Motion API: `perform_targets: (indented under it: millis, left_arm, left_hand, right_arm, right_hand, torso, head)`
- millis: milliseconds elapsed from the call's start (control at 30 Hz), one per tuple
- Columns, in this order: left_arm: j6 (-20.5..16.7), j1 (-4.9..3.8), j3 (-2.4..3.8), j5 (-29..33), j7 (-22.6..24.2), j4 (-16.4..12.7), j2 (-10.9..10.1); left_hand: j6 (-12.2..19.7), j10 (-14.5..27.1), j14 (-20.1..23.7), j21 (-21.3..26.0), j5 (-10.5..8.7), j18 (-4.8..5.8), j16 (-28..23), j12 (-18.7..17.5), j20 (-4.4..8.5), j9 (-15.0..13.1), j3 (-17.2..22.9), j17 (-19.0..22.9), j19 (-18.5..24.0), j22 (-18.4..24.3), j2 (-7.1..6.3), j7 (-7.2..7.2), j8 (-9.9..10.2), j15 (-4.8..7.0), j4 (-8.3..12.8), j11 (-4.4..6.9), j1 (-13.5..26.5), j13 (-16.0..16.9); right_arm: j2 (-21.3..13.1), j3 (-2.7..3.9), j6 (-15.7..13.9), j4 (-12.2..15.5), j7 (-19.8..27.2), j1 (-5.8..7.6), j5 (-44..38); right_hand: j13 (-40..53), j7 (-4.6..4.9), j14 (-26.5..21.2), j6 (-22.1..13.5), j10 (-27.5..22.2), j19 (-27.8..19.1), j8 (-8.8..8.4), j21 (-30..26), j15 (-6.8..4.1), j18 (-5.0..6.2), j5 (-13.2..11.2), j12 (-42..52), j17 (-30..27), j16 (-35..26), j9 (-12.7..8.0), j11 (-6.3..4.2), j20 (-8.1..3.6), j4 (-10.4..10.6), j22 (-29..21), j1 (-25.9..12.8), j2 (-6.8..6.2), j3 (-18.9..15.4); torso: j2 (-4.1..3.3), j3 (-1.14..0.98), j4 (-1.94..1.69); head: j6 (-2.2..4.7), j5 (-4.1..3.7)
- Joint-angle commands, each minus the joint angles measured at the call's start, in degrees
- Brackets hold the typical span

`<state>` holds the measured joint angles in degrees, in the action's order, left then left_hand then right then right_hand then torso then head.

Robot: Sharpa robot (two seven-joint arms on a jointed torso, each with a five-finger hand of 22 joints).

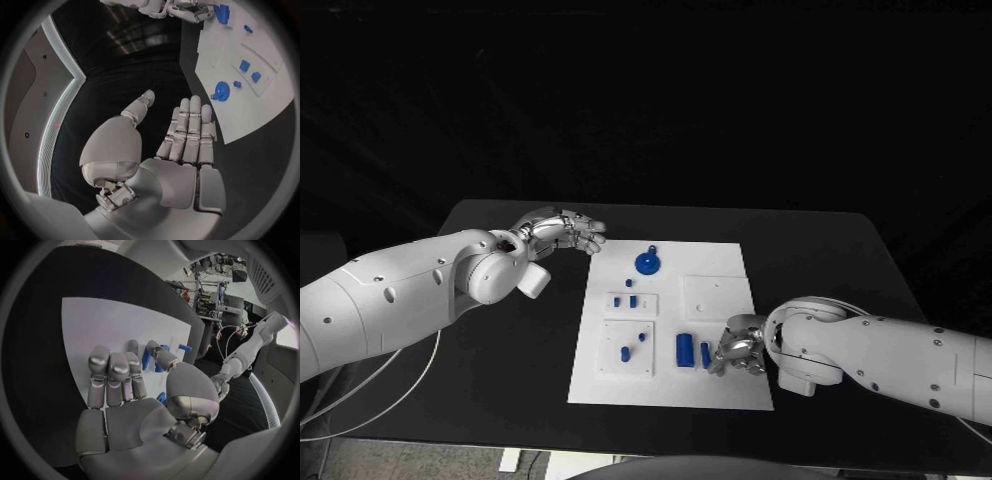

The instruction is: Assemble the parts on the task board

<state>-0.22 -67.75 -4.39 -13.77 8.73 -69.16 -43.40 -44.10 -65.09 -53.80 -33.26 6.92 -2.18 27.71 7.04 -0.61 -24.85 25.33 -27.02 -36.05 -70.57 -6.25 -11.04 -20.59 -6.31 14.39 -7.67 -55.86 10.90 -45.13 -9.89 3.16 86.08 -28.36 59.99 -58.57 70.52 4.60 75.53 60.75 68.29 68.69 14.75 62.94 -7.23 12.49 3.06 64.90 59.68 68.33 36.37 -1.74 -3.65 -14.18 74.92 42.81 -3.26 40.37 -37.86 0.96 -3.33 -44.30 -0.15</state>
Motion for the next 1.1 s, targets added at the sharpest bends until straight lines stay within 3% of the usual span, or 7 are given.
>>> perform_targets:
  millis: [33, 133, 200, 333, 633, 767, 1100]
  left_arm:
    - [0.9, -0.04, 0.03, -0.2, 0.2, -0.1, 0.1]
    - [0.9, -0.04, 0.03, -0.3, 0.2, -0.1, 0.1]
    - [0.9, -0.04, 0.03, -0.3, 0.2, -0.1, 0.1]
    - [0.9, -0.04, 0.02, -0.3, 0.2, -0.1, 0.1]
    - [0.9, -0.04, 0.02, -0.4, 0.3, -0.1, 0.0]
    - [0.9, -0.04, 0.02, -0.4, 0.3, -0.1, 0.0]
    - [1.0, -0.04, 0.02, -0.4, 0.3, -0.1, 0.0]
  left_hand:
    - [0.1, -0.1, -0.3, 0.3, -0.29, -0.22, -0.2, -0.4, 0.13, 0.1, 0.0, -0.1, -0.3, -0.1, -0.12, 0.26, -0.3, 0.09, -0.2, 0.2, 0.4, 0.1]
    - [0.1, -0.1, -0.3, 0.3, -0.28, -0.22, -0.3, -0.4, 0.14, 0.1, 0.0, -0.1, -0.3, -0.1, -0.12, 0.26, -0.3, 0.09, -0.2, 0.2, 0.4, 0.1]
    - [0.1, -0.1, -0.3, 0.3, -0.28, -0.23, -0.3, -0.4, 0.14, 0.1, 0.0, -0.1, -0.3, -0.1, -0.12, 0.26, -0.3, 0.09, -0.2, 0.2, 0.4, 0.1]
    - [0.1, -0.1, -0.3, 0.4, -0.28, -0.23, -0.3, -0.4, 0.14, 0.1, 0.0, -0.1, -0.3, -0.1, -0.13, 0.26, -0.3, 0.09, -0.1, 0.2, 0.3, 0.1]
    - [0.1, -0.1, -0.3, 0.4, -0.27, -0.23, -0.3, -0.4, 0.14, 0.1, 0.1, -0.1, -0.3, -0.1, -0.14, 0.26, -0.3, 0.09, -0.1, 0.21, 0.2, 0.1]
    - [0.1, -0.1, -0.3, 0.4, -0.27, -0.23, -0.3, -0.4, 0.14, 0.1, 0.1, -0.2, -0.3, -0.1, -0.14, 0.26, -0.3, 0.09, -0.1, 0.21, 0.2, 0.1]
    - [0.1, -0.1, -0.3, 0.4, -0.28, -0.23, -0.3, -0.4, 0.13, 0.1, 0.1, -0.2, -0.3, -0.1, -0.13, 0.26, -0.3, 0.08, -0.1, 0.2, 0.2, 0.1]
  right_arm:
    - [0.1, -0.09, 2.7, 0.1, -1.0, -0.12, -0.7]
    - [0.0, -0.09, 2.8, 0.1, -0.6, -0.12, -0.7]
    - [-0.1, -0.09, 2.2, 0.1, 0.5, -0.12, -0.5]
    - [-0.5, -0.09, 1.4, 0.3, 1.7, -0.12, 1.1]
    - [-1.2, -0.08, 0.1, 0.5, 3.1, -0.12, 1.3]
    - [-1.4, -0.08, -0.1, 0.4, 3.1, -0.12, 1.3]
    - [-1.3, -0.08, 0.0, 0.1, 3.3, -0.12, 1.3]
  right_hand:
    - [-0.1, 0.09, -0.1, 0.2, 0.1, -0.1, -0.37, 0.1, -0.36, 2.51, 0.0, 0.1, 0.1, -0.2, -0.1, 0.1, -0.04, -1.3, 0.9, 1.5, -0.36, 0.2]
    - [-0.1, 0.19, -0.1, 0.2, 0.0, -0.2, -0.44, 0.2, -0.25, 2.51, 2.1, 0.0, 0.1, -0.3, -0.2, 0.2, 0.1, -2.4, 0.9, 2.7, -0.91, -0.9]
    - [-0.2, 0.23, -0.1, 0.2, -0.2, -0.3, -0.5, 0.2, -0.23, 2.51, 2.8, -0.1, 0.1, -0.3, -0.3, 0.2, 0.14, -2.5, 1.0, 4.2, -1.99, -1.7]
    - [-0.4, 0.28, -0.1, 0.1, -0.4, -0.3, -0.63, 0.1, -0.16, 2.51, 0.4, -0.3, 0.0, -0.4, -0.4, 0.32, 0.36, -2.2, 0.9, 3.3, -3.29, -3.8]
    - [-0.3, 0.25, -0.2, 0.1, -0.4, -0.3, -0.69, 0.0, -0.23, 2.51, -0.1, -0.3, 0.1, -0.4, -0.4, 0.26, 0.31, -2.3, 0.8, 2.8, -4.47, -6.1]
    - [-0.3, 0.23, -0.2, 0.1, -0.3, -0.3, -0.69, -0.1, -0.25, 2.51, -0.1, -0.3, 0.1, -0.4, -0.5, 0.24, 0.27, -1.9, 0.7, 2.5, -4.07, -6.6]
    - [-0.2, 0.11, -0.2, 0.2, -0.2, -0.3, -0.73, -0.4, -0.39, 2.51, -0.2, -0.2, 0.1, -0.5, -0.5, 0.11, 0.12, 0.7, 0.6, -0.3, -1.17, -7.3]
  torso:
    - [0.01, 0.0, -0.02]
    - [0.0, 0.0, -0.01]
    - [0.0, -0.01, 0.01]
    - [0.01, -0.02, 0.02]
    - [0.01, -0.02, 0.03]
    - [0.01, -0.02, 0.05]
    - [-0.01, -0.01, 0.02]
  head:
    - [-0.03, -0.01]
    - [-0.02, -0.02]
    - [-0.06, 0.03]
    - [-0.02, 0.07]
    - [0.05, 0.11]
    - [0.14, 0.12]
    - [0.15, 0.05]
